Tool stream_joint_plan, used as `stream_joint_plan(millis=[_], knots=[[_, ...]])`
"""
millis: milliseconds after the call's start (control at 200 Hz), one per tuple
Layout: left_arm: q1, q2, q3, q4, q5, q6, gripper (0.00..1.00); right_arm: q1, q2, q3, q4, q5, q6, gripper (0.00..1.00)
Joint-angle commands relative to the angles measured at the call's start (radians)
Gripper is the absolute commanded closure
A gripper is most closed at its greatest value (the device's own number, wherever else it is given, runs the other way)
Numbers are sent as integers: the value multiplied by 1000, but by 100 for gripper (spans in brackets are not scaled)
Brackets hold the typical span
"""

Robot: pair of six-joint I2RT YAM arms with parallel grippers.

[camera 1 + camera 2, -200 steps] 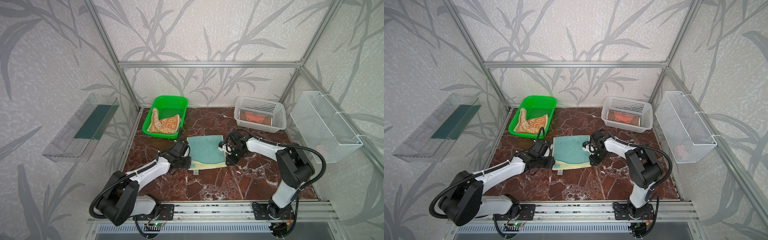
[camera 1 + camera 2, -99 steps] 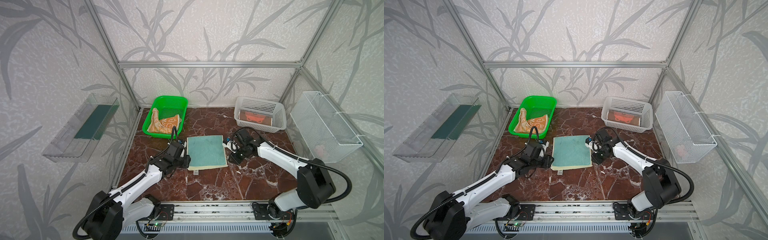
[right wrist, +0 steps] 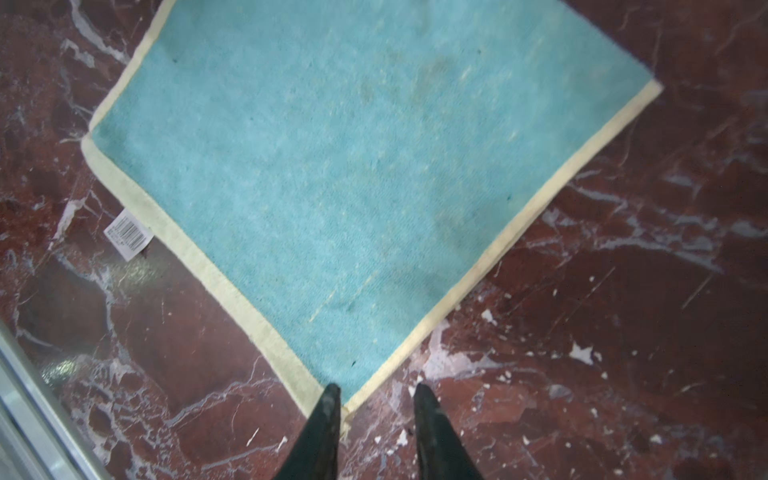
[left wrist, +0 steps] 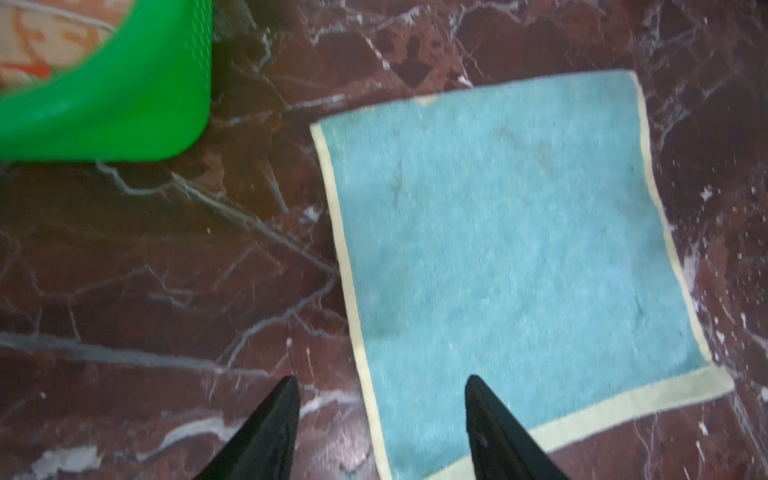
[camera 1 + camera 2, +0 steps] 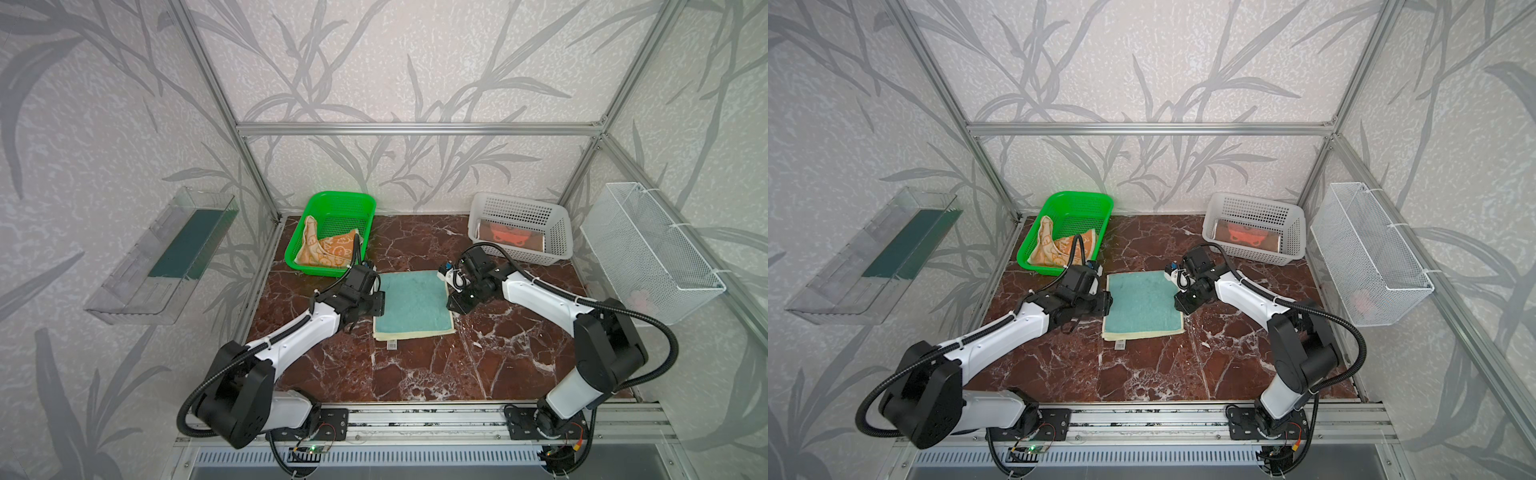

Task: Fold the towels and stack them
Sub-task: 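Raise both grippers and move them to the folded towel's far corners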

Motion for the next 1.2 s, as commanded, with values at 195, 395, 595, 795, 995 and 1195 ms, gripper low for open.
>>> stream_joint_plan(millis=[195, 395, 595, 795, 995, 1195], knots=[[31, 334, 378, -193, -89, 118, 36, -33, 199, 259, -72, 93, -89, 66], [44, 504, 552, -271, -121, 144, 36, -62, 332, 420, -129, 110, -114, 63], [51, 568, 618, -283, -111, 164, 35, -105, 477, 593, -189, 82, -120, 63], [55, 571, 626, -268, -107, 187, 36, -142, 569, 705, -228, 28, -146, 63], [56, 569, 622, -263, -100, 196, 35, -143, 622, 753, -249, 15, -196, 63], [58, 561, 611, -256, -96, 193, 36, -142, 644, 770, -265, -22, -215, 63]])
